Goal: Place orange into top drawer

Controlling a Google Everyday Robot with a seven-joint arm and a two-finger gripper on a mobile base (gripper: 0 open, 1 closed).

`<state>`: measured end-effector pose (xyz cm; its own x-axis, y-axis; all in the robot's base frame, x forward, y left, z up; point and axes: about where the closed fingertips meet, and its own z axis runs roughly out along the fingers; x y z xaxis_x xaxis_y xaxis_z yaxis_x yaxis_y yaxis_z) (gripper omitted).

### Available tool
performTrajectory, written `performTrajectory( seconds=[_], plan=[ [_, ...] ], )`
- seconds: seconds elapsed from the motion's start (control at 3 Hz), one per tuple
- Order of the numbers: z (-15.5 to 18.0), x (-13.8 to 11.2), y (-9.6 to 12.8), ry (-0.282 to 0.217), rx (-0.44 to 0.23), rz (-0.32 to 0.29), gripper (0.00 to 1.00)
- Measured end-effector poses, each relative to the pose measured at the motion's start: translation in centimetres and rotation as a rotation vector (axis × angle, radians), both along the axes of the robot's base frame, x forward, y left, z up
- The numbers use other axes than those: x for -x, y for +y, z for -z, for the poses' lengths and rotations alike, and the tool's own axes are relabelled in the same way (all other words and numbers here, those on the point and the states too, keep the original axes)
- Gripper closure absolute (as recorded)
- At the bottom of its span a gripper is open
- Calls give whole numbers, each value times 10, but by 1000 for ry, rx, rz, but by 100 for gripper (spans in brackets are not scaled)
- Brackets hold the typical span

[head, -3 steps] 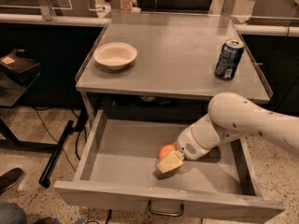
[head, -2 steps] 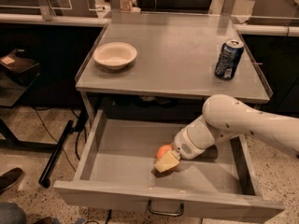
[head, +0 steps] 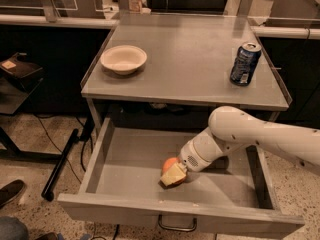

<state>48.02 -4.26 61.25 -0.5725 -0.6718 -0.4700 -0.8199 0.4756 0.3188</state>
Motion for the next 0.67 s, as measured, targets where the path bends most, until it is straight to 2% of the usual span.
performTrajectory(
  seconds=[0.33, 0.67],
  plan=[
    [8, -1, 3, 10, -15, -2, 100],
    [8, -1, 3, 11, -15, -2, 81]
  ],
)
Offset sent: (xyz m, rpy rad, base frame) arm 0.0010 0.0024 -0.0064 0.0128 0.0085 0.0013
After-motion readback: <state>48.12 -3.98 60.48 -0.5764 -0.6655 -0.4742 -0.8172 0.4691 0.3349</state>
